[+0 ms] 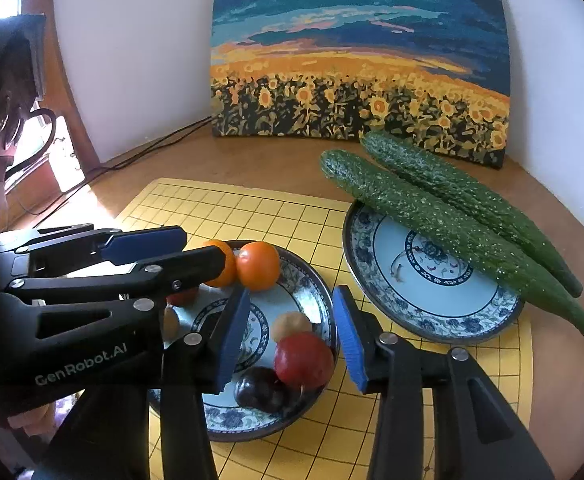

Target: Organize fruits

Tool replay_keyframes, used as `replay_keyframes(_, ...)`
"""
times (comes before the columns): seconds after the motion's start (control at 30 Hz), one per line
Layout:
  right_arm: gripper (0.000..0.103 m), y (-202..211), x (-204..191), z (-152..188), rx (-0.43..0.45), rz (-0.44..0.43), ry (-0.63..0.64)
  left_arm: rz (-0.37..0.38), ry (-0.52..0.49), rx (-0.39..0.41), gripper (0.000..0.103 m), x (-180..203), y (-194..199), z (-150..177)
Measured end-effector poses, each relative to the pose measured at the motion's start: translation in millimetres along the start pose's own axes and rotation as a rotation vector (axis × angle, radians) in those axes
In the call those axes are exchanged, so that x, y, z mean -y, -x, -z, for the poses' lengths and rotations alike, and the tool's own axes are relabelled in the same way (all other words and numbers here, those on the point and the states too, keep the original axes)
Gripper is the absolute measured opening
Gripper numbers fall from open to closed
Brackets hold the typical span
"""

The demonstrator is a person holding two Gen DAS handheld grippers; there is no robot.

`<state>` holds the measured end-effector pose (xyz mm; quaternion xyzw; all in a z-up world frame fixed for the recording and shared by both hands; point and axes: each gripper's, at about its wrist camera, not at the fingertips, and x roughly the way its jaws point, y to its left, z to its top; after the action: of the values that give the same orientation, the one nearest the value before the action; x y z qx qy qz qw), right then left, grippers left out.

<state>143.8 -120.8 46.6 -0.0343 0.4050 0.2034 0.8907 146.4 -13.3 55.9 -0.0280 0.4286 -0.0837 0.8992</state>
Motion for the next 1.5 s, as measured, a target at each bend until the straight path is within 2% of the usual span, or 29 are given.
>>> replay_keyframes(0.23, 0.047, 13.8, -1.9, 4.6, 0.006, 0.002, -0.023, -0.011, 0.003, 0.009, 0.039, -1.7, 15.9, 5.1)
replay_keyframes(0.33, 0.052, 20.5, -3.3, 8.0, 0.007, -0.002, -0.037, -0.022, 0.008, 0.014, 0.044, -2.7, 24.3, 9.6)
replay_keyframes(0.5, 0.056, 30.0, -7.3, 15.0, 0.003, 0.002, -0.052, -0.039, 0.019, 0.014, 0.046, -3.8, 35.1, 18.6)
replay_keyframes(0.63, 0.057, 37.3, -10.6, 21.8, 0.0, -0.001, -0.064, -0.057, 0.032, 0.017, 0.05, -5.2, 43.0, 28.1)
replay_keyframes(1.0, 0.06, 51.9, -15.6, 42.1, -0.016, 0.011, -0.091, -0.096, 0.061, -0.008, 0.053, -6.2, 52.7, 54.4)
replay_keyframes(1.5, 0.061, 50.4, -18.2, 69.0, -0.071, 0.044, -0.118, -0.143, 0.056, -0.051, 0.055, 3.9, 48.6, 88.0)
